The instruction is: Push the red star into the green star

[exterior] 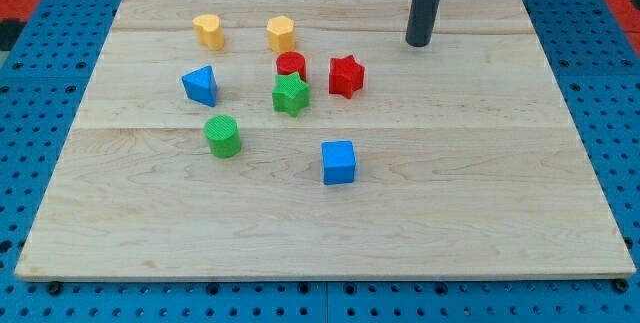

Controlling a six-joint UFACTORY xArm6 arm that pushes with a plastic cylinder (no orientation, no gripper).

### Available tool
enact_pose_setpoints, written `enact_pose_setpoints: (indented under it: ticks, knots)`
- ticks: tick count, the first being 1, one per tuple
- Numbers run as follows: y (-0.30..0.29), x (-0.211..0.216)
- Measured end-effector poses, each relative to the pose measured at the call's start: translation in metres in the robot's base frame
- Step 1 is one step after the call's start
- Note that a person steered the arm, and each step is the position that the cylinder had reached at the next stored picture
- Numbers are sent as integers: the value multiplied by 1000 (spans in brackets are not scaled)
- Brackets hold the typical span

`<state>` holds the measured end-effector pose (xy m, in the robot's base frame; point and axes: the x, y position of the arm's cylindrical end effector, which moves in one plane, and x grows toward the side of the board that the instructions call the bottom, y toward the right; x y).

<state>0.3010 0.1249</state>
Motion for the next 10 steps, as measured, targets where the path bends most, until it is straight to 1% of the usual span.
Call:
enact_pose_setpoints:
  ticks: [1, 2, 3, 5, 6, 7, 8, 9, 10]
  knots:
    - [0, 38]
    - [-10, 48]
    - [-36, 67]
    - [-69, 51]
    - [-86, 77]
    - [-109, 75]
    - [-92, 82]
    - [-17, 139]
    - [11, 236]
